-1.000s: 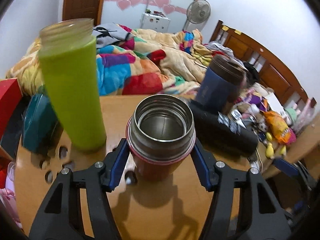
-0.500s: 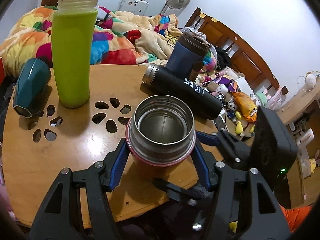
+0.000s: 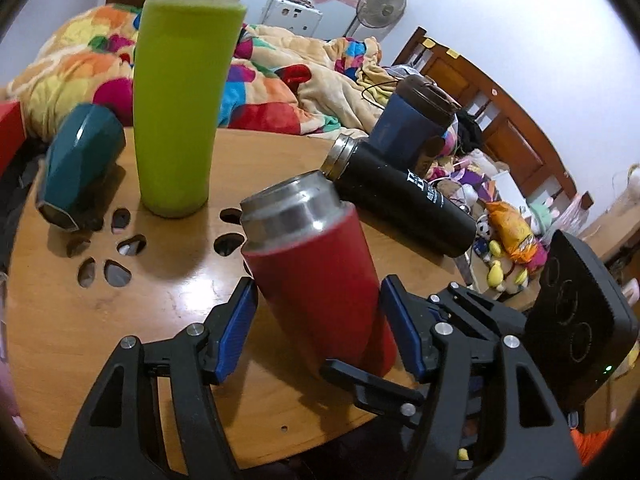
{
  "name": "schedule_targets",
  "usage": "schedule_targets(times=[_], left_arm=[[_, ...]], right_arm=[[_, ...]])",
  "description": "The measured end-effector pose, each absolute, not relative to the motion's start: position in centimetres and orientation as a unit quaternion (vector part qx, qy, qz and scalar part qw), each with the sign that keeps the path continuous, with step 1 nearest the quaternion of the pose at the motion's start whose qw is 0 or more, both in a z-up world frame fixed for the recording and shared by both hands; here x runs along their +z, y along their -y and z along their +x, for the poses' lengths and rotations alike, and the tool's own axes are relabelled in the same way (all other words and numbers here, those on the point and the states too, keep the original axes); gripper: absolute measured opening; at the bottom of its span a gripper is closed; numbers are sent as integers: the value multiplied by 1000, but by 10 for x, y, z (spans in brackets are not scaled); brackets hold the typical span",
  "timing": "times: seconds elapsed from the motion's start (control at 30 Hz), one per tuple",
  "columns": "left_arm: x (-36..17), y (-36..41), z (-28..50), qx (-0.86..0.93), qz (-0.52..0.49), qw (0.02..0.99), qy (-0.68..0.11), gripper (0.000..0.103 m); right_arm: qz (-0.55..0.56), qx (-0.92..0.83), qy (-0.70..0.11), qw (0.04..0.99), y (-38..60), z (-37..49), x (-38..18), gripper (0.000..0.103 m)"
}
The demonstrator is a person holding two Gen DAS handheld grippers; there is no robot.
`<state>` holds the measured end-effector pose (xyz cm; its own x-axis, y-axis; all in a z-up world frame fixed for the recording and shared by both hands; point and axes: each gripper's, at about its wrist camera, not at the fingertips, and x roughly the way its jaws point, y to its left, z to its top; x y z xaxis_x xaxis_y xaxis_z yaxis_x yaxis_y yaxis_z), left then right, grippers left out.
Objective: Flip cup upside down
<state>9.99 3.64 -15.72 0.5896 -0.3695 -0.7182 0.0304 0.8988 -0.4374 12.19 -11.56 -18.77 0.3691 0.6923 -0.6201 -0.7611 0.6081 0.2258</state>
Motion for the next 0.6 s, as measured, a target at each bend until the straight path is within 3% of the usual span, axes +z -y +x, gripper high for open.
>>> schedule_targets(times=[0.37,0.6], left_arm=[[-171,-48,97,-92,-229,866,-434,68],[-172,-41,91,-71,-194,876,-435,68]], right_arm=[[-44,442,-351,824,118,120,-188,56],[-42,447,-351,822,117,118,-191,56]])
